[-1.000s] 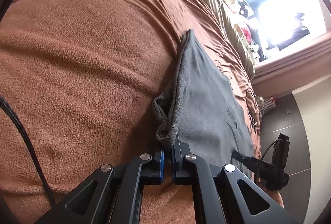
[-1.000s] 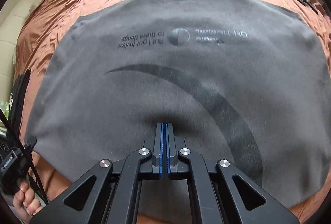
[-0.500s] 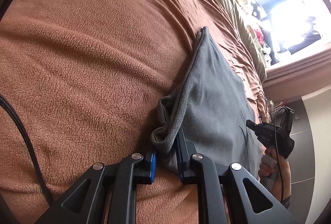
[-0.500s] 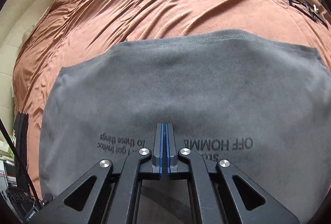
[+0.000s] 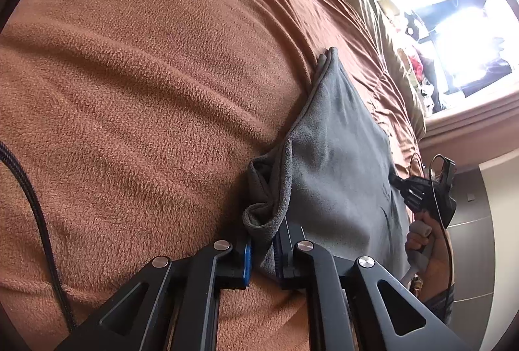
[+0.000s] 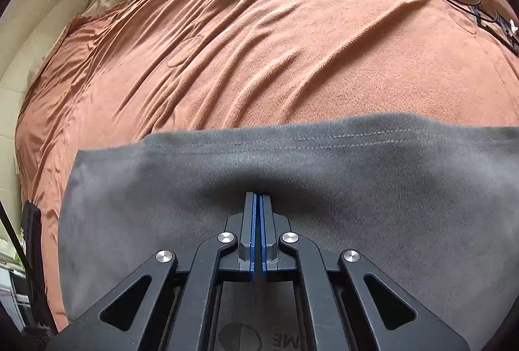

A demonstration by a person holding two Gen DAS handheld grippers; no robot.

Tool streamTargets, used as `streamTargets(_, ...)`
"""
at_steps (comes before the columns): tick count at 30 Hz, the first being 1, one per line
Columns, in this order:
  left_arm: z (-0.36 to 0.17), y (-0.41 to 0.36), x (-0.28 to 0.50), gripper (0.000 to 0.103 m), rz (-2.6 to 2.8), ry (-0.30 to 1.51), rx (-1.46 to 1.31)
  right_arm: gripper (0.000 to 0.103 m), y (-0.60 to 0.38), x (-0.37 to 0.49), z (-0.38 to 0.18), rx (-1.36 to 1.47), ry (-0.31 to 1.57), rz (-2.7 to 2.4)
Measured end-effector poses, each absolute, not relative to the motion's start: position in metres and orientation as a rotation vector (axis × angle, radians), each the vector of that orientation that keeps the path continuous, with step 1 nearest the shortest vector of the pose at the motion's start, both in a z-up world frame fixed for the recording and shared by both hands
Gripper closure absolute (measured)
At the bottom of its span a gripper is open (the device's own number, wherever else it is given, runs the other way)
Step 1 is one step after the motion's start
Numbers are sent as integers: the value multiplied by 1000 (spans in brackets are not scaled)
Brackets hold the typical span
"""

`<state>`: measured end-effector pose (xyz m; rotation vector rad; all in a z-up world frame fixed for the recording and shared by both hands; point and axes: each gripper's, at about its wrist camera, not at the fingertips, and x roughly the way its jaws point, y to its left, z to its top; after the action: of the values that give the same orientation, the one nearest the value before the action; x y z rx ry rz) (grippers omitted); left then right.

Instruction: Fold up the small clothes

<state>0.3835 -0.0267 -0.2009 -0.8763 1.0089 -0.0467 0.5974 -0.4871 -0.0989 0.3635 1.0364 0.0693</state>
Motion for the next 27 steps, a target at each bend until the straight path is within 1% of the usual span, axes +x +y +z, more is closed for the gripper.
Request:
streamTargets(6,-201,-25,385,95,-68,1006,-877,103,-487,605,-95,350,983,67)
streamTargets(11,-195,-19,384,97,-144,976,-920,103,-482,578,-68,314,935,75)
streamTargets(14,-187,-17,382,97,-195,943,-955,103,-472,555,-57,252,958,107)
streamTargets(18,-178,-13,380,97,-259,900,-1012,103,-467,527,-56,271,1014,146)
streamTargets(27,-144,-19,386,98,-427,816,-1062,103,-458,459,-74,309,1081,163)
